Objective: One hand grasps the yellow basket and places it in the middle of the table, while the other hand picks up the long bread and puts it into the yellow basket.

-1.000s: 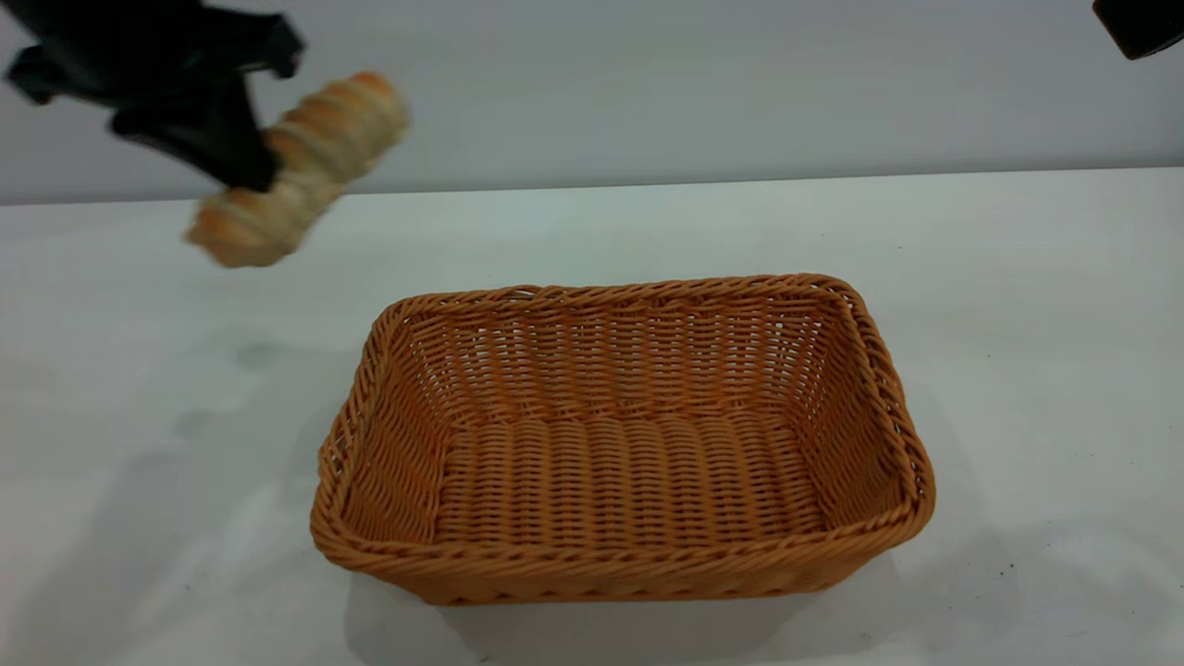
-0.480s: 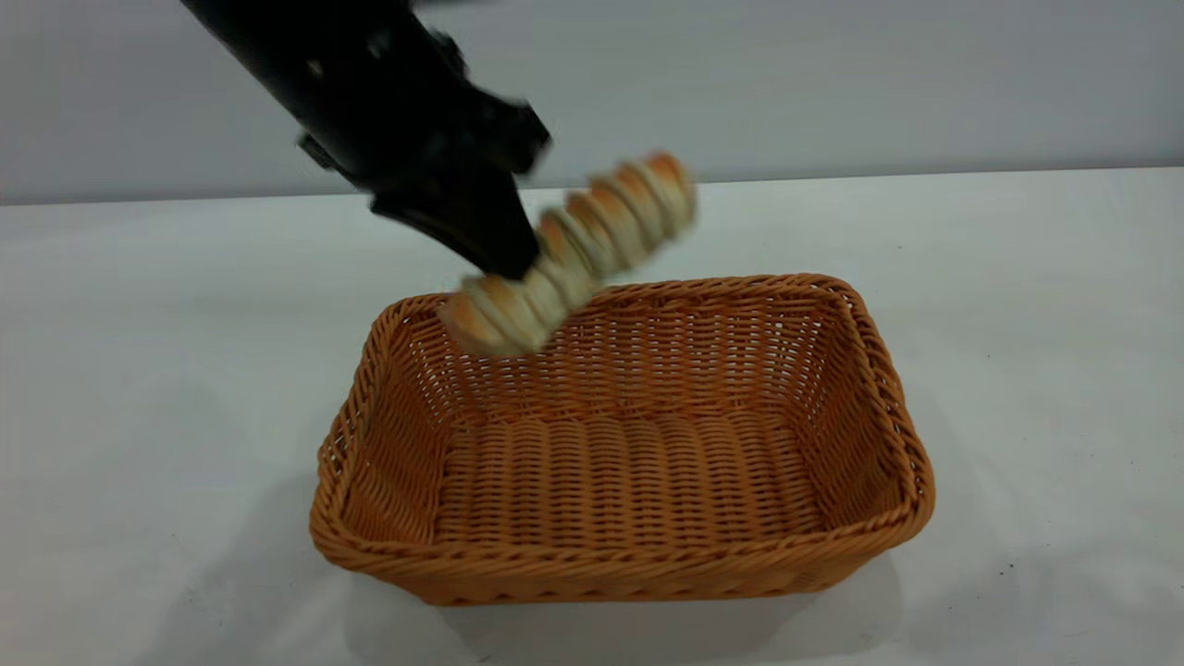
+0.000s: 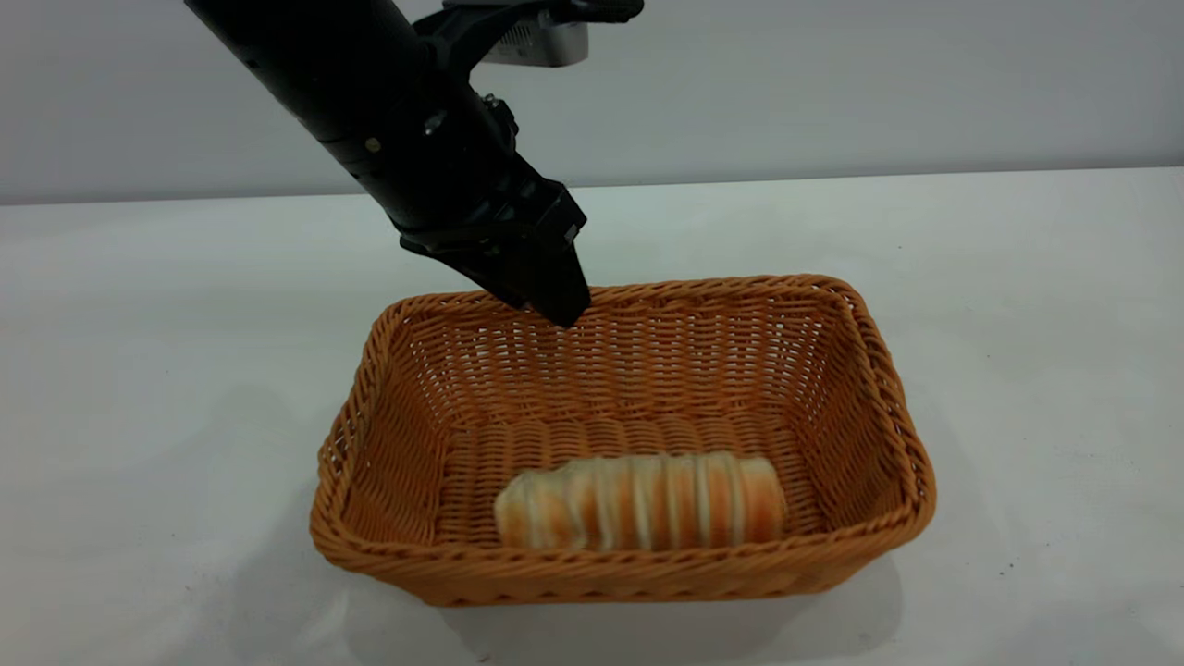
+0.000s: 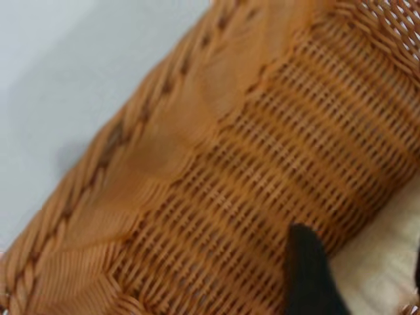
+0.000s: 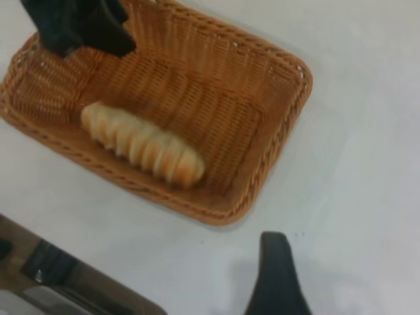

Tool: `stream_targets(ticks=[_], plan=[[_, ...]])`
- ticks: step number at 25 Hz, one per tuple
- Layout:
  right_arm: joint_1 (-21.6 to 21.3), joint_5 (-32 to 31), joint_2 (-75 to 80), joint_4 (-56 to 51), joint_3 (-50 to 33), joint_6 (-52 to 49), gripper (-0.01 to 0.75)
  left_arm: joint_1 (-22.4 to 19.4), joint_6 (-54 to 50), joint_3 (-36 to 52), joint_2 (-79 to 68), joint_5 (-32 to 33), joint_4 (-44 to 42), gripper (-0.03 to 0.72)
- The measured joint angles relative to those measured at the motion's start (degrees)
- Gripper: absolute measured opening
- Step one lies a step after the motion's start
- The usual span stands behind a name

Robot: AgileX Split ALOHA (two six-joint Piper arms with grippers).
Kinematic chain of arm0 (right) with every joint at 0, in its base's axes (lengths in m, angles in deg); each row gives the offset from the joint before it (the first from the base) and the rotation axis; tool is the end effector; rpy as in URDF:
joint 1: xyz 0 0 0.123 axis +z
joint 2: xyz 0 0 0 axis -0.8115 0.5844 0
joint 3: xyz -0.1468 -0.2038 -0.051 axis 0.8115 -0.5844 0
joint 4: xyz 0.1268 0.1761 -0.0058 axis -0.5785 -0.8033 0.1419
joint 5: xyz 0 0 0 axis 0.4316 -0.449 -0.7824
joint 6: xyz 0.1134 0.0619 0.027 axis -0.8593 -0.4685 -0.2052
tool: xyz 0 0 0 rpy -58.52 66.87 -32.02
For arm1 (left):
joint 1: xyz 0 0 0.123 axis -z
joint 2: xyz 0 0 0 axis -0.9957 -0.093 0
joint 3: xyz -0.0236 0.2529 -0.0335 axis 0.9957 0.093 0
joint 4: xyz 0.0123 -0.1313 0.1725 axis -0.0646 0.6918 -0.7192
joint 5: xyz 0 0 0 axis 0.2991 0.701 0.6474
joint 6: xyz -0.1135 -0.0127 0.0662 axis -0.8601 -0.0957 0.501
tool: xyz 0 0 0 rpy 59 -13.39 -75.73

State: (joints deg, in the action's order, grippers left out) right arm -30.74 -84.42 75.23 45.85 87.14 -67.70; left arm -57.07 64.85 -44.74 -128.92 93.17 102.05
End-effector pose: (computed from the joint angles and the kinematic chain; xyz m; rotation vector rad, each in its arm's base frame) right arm 0.1677 0.0855 0.2941 -0.5638 2.3590 0.2818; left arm 0.3259 -0.2048 0.1174 0.8817 2.4724 -0.4258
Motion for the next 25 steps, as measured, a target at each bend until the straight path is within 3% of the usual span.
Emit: stream_targets(ticks=[3, 9, 14, 19, 25], plan=[[0.0, -2.2, -2.1, 0.4, 0.0, 0.0, 0.544, 0.0, 0.1, 0.0, 0.8, 0.3, -0.2, 0.539], [0.0, -6.3, -7.6, 1.5, 0.0, -0.1, 0.544, -3.1, -0.6, 0.0, 9.5, 4.2, -7.2, 0.550], [0.0, -9.5, -13.0, 2.3, -0.6, -0.1, 0.544, -11.4, -6.5, 0.0, 18.9, 12.1, -10.0, 0.550], [0.0, -10.2, -20.3, 2.6, -7.8, -0.1, 0.544, -20.8, -8.0, 0.1, 29.2, 23.4, -10.5, 0.550], [0.0, -10.5, -30.8, 3.7, -16.8, -1.2, 0.544, -26.7, -8.3, 0.1, 41.4, 33.4, -10.9, 0.550]])
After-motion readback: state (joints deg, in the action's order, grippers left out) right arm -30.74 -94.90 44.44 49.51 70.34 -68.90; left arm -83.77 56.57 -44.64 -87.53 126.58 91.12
